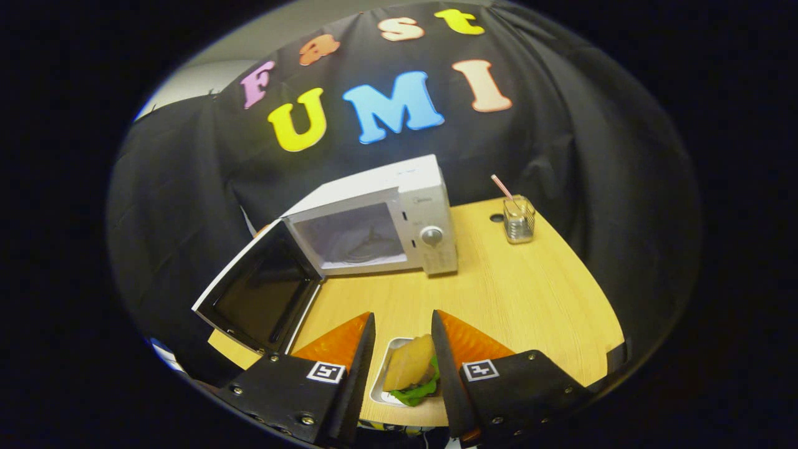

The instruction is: Open the microwave, put the food inside, and close the microwave door.

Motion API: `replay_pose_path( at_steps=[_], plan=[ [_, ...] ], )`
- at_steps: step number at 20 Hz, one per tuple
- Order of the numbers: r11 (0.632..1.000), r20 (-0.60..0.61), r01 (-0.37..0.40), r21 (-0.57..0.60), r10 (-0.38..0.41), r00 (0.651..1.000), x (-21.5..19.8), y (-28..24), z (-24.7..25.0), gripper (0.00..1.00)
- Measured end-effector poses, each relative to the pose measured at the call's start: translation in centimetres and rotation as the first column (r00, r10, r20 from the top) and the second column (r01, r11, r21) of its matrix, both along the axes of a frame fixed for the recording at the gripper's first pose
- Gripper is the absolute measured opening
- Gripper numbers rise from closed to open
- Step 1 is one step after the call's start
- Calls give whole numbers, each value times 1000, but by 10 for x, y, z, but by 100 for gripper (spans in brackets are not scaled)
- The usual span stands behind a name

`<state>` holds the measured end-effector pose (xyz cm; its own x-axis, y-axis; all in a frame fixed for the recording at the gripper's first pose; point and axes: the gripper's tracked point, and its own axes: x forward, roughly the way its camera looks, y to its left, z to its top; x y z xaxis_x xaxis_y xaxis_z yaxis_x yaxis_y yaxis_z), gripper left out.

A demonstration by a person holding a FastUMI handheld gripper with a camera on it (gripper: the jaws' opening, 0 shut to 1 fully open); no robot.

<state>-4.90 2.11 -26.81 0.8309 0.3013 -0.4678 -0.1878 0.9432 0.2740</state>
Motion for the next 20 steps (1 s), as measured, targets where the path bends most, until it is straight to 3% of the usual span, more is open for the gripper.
replay_pose_path(
  at_steps=[6, 12, 14, 15, 16, 17, 18, 20],
  plan=[
    [976, -252, 27, 215, 28, 967, -10, -10, -73, 56],
    [935, -384, 75, 345, 67, 921, -11, 6, -108, 58],
    [923, -411, 83, 375, 85, 908, -11, 11, -107, 38],
    [926, -419, 93, 367, 75, 905, -10, 8, -107, 38],
    [920, -421, 94, 382, 83, 903, -11, 9, -102, 27],
    [929, -429, 123, 349, 42, 902, -10, 1, -102, 26],
    [923, -430, 143, 359, 28, 902, -11, 1, -96, 15],
    [909, -420, 184, 375, -11, 907, -11, 0, -81, 15]
  ],
)
